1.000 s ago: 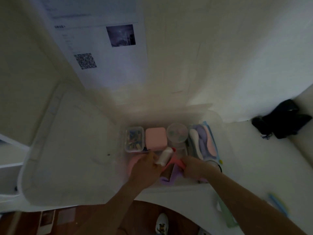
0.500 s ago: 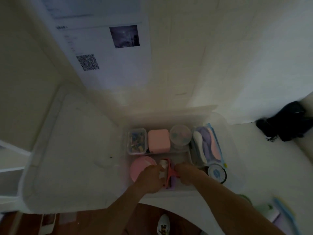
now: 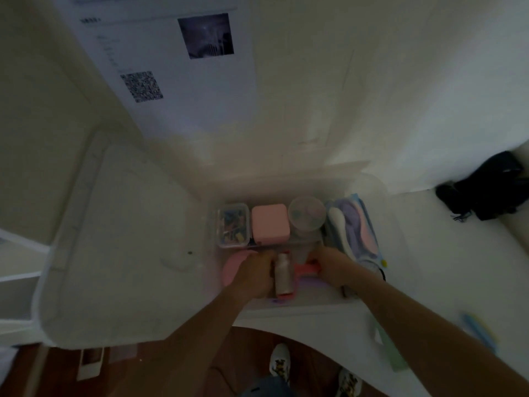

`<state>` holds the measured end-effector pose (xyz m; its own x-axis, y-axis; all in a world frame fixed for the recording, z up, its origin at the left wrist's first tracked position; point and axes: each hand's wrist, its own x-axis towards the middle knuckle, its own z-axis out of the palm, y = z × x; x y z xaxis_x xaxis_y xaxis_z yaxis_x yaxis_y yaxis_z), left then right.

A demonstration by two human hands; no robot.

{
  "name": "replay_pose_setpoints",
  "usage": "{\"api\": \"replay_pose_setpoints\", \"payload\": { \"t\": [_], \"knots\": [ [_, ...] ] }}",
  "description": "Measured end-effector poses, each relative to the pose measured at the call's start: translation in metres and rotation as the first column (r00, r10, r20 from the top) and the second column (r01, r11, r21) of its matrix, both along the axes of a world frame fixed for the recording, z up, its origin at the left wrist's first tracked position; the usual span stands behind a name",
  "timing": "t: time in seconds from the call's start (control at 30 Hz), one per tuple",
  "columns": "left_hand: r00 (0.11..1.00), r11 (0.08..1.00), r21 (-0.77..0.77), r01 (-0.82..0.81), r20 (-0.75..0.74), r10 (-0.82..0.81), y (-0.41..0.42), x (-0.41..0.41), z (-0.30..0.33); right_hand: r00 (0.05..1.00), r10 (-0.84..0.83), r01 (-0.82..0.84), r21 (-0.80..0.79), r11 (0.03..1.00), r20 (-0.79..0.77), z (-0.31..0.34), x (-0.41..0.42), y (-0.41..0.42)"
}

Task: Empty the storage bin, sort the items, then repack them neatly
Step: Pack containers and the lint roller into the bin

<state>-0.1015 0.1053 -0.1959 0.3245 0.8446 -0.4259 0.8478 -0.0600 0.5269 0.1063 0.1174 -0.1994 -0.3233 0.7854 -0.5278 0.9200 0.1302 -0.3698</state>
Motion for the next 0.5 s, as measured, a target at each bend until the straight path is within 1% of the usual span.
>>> {"api": "replay_pose_setpoints", "payload": {
  "t": [0.13, 0.2, 0.27, 0.33, 0.5],
  "knots": [
    [0.996, 0.999, -0.014, 0.045, -0.073, -0.046, 0.002, -0.001, -0.016, 0.997, 0.060, -0.057, -0.056, 0.997, 0.043, -0.031, -0.013, 0.004],
    [0.991, 0.995, -0.055, 0.079, -0.102, -0.084, 0.001, -0.001, -0.021, 0.987, 0.124, -0.111, -0.128, 0.986, 0.099, -0.039, -0.017, 0.005],
    [0.991, 0.993, -0.078, 0.090, -0.097, -0.097, 0.000, 0.002, -0.022, 0.966, 0.187, -0.154, -0.181, 0.971, 0.179, -0.045, -0.016, 0.006],
    [0.987, 0.993, -0.066, 0.102, -0.116, -0.109, -0.002, 0.004, -0.023, 0.963, 0.169, -0.134, -0.172, 0.976, 0.209, -0.050, -0.013, 0.006],
    [0.985, 0.989, -0.078, 0.125, -0.108, -0.133, -0.004, 0.007, -0.027, 0.968, 0.144, -0.106, -0.186, 0.977, 0.203, -0.054, -0.009, 0.006]
  ]
}}
